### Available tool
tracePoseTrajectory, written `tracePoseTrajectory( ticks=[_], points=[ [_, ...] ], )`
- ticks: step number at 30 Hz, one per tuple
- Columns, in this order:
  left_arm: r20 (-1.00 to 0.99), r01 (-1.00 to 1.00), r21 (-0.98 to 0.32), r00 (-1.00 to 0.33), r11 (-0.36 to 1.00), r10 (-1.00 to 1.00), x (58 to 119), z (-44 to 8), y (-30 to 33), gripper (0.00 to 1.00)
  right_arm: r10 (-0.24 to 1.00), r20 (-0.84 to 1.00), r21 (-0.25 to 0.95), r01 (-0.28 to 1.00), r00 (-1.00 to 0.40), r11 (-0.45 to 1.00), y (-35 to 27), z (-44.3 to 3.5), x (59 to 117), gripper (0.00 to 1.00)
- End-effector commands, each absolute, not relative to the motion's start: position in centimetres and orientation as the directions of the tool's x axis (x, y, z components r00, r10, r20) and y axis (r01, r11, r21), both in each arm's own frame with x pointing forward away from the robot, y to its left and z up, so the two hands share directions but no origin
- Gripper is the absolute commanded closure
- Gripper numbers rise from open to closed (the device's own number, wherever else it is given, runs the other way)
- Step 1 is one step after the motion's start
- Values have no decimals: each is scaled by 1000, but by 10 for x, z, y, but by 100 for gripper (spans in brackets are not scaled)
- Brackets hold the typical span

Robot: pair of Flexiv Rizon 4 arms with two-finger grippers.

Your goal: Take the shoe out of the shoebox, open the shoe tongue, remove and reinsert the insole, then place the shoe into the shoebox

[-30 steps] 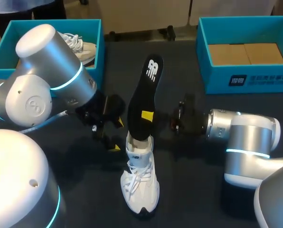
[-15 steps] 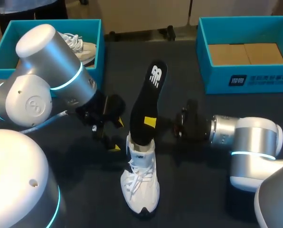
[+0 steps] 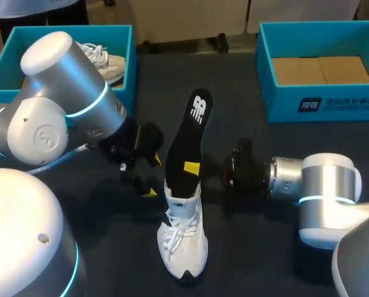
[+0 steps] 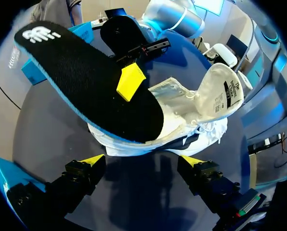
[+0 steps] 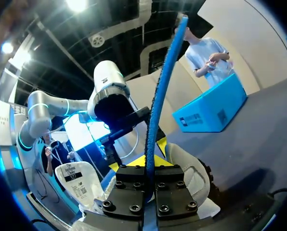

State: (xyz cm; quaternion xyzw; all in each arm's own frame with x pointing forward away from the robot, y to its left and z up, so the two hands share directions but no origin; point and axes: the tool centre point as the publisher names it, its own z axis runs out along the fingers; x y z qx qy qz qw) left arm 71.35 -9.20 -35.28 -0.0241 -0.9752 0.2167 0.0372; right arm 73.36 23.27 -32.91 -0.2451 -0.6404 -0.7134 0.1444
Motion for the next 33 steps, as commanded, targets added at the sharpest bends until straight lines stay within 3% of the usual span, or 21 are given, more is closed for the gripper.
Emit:
tracePoseTrajectory(
  ticks=[1,33],
  points=[
    [62,32,-422,-996,906,64,714,-353,-92,0,115,547,836,534,-829,-125,237,-332,729,100],
    [62,32,-422,-996,906,64,714,-353,-92,0,63,676,737,676,-735,-22,246,-352,707,100]
  ],
)
